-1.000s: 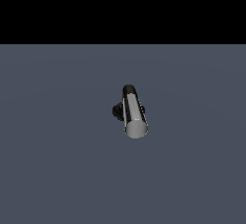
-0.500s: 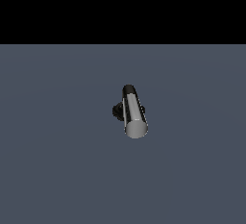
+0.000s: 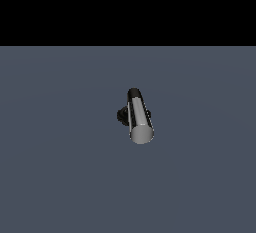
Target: Turn on the faucet by rotating a designated handle.
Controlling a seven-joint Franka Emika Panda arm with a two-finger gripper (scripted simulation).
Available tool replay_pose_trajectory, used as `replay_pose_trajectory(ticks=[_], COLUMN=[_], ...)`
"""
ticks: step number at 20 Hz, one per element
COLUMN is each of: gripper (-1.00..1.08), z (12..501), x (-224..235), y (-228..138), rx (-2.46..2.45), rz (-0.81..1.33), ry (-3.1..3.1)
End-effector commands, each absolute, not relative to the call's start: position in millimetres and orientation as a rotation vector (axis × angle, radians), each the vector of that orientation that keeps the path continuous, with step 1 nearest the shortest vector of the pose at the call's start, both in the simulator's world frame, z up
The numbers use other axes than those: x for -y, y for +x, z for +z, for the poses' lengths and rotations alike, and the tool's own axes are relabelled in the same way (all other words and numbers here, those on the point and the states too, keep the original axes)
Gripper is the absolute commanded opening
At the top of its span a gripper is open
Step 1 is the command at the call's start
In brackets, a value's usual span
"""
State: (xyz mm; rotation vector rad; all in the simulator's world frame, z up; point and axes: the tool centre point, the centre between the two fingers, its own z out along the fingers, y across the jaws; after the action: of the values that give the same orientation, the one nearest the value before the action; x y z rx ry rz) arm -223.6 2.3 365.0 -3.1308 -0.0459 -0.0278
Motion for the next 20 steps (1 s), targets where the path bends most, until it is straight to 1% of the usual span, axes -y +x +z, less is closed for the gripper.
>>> replay_pose_trajectory(ticks=[1,20], gripper=[-1.00,-1.00], z=[343.6,198.8], x=[-3.4,-11.5], y=[-219.1,-184.4], rx=[0.060,0.151], rz=[-0.026,-0.010], ry=[-3.131,-3.134])
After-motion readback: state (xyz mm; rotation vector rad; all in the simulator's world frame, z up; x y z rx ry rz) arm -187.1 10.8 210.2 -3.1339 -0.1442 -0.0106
